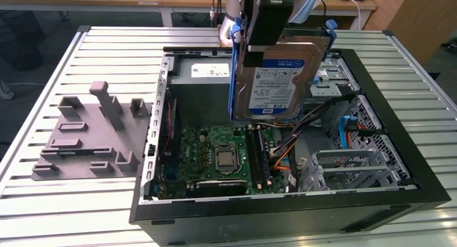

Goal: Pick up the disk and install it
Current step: 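Pick up the disk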

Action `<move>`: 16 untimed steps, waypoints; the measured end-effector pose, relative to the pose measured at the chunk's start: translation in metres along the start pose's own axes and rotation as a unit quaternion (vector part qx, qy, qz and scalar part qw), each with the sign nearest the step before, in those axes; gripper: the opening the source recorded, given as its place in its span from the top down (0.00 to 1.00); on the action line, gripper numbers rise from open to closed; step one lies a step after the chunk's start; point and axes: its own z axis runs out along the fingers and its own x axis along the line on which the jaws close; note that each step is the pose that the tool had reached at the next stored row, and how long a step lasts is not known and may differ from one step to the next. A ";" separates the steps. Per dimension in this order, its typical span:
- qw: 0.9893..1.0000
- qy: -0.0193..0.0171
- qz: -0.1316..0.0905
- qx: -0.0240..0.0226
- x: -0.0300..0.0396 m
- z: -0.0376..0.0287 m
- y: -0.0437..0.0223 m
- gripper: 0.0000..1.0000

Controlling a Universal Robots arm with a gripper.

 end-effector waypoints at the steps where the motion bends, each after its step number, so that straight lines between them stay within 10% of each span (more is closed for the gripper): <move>1: 1.000 0.000 0.000 0.000 0.0008 0.0001 0.0000 0.64; 16: 1.000 0.000 0.000 0.000 0.0112 0.0012 -0.0003 0.64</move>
